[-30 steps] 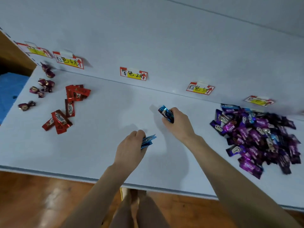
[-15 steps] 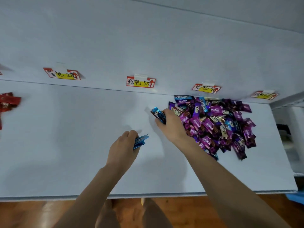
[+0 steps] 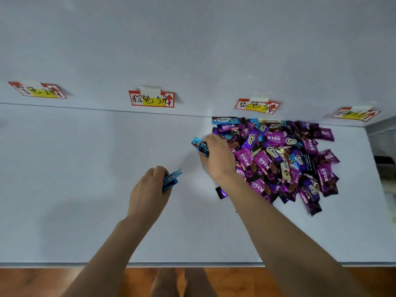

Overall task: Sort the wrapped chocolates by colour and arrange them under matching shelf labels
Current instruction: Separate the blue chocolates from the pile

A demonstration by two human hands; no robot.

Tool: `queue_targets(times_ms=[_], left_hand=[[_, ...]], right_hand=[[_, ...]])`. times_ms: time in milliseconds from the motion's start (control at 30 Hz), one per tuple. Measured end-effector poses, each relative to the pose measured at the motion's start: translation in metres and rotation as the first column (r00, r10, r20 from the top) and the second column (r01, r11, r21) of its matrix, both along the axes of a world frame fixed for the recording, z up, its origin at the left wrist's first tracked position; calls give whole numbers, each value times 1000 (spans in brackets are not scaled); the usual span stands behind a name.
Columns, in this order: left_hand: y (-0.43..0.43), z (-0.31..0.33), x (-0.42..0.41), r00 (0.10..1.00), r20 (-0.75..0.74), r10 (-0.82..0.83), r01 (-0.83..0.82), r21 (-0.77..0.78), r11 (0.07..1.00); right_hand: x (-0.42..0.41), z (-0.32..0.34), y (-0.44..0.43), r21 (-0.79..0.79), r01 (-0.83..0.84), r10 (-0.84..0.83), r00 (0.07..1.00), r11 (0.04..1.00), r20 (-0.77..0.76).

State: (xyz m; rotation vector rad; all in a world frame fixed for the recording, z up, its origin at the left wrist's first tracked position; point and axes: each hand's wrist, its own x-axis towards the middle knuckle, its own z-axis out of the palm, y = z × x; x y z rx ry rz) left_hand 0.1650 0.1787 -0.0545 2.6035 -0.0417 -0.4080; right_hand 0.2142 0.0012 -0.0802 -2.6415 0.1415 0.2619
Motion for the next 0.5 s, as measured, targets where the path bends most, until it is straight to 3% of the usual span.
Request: queue_targets(times_ms=[500], left_hand=[[-20,-4,-7,996,-14,-92,92,-42,995]], right_hand=[[-26,0,-36,-25,92,-93,995,995,-29]])
